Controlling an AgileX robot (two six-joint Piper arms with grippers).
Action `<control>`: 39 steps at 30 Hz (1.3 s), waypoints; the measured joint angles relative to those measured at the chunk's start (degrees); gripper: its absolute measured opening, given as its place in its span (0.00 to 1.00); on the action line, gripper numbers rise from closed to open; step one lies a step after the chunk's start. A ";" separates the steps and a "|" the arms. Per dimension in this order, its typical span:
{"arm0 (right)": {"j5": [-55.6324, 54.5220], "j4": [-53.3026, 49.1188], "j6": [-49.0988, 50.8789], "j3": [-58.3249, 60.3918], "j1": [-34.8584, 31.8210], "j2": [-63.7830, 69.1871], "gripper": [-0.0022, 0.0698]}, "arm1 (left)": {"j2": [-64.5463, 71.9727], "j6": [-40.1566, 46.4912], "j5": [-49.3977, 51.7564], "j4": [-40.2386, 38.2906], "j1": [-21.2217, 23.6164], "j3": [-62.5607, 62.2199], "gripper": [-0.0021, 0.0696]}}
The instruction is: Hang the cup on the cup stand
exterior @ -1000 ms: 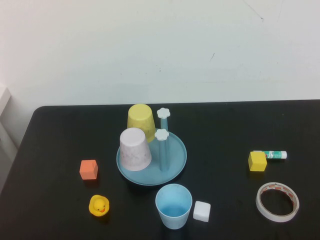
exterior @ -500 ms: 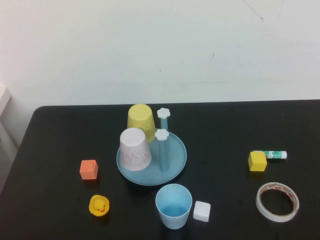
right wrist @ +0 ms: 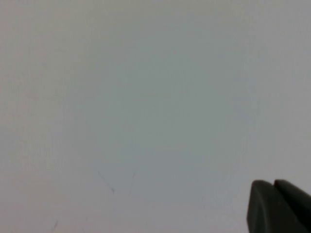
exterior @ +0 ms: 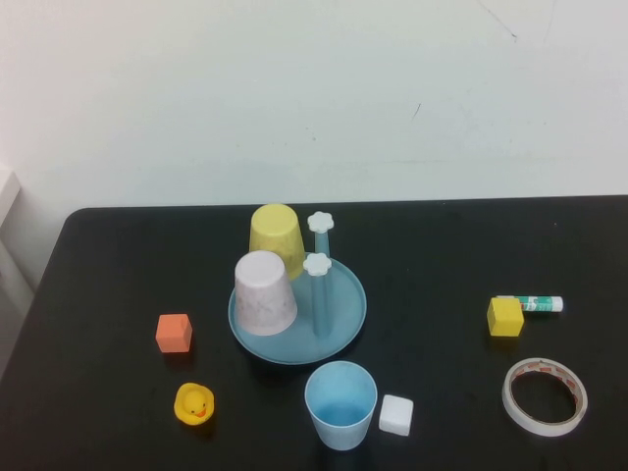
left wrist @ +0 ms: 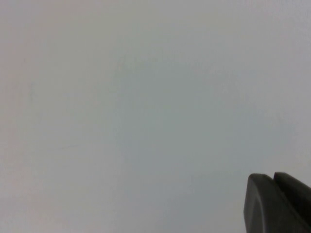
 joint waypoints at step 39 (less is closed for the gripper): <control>29.95 40.13 -51.78 -52.34 31.68 105.01 0.58 | 15.19 0.00 22.19 -2.56 0.00 -4.75 0.03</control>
